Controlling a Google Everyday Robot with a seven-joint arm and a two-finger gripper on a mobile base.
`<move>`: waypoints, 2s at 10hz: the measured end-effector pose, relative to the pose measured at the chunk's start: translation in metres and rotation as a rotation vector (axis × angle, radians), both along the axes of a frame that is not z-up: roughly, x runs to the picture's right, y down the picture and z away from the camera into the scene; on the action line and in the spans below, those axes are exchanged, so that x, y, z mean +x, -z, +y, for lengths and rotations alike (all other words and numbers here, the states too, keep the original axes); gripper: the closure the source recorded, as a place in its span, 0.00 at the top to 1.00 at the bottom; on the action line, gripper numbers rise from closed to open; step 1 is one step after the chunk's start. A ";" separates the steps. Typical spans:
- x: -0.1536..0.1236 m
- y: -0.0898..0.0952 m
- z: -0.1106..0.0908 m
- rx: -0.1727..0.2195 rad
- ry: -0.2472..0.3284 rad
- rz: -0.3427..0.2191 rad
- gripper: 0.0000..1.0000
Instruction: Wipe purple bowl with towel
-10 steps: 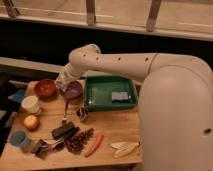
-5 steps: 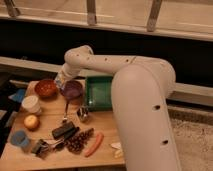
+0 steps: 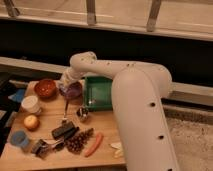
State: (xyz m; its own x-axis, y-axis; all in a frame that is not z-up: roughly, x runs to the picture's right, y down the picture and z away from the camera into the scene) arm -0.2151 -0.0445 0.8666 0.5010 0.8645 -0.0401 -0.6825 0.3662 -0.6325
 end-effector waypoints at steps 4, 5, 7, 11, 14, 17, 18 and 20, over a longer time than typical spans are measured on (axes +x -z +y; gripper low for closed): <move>0.009 -0.019 0.009 -0.030 -0.018 0.038 0.14; 0.014 -0.030 0.016 -0.045 -0.030 0.048 0.14; 0.029 -0.053 0.034 -0.084 -0.065 0.076 0.14; 0.061 -0.070 0.045 -0.125 -0.105 0.158 0.14; 0.054 -0.081 0.034 -0.106 -0.104 0.157 0.14; 0.011 -0.093 0.025 -0.096 -0.094 0.080 0.14; 0.002 -0.093 0.026 -0.101 -0.092 0.063 0.14; -0.007 -0.087 0.034 -0.117 -0.088 0.036 0.14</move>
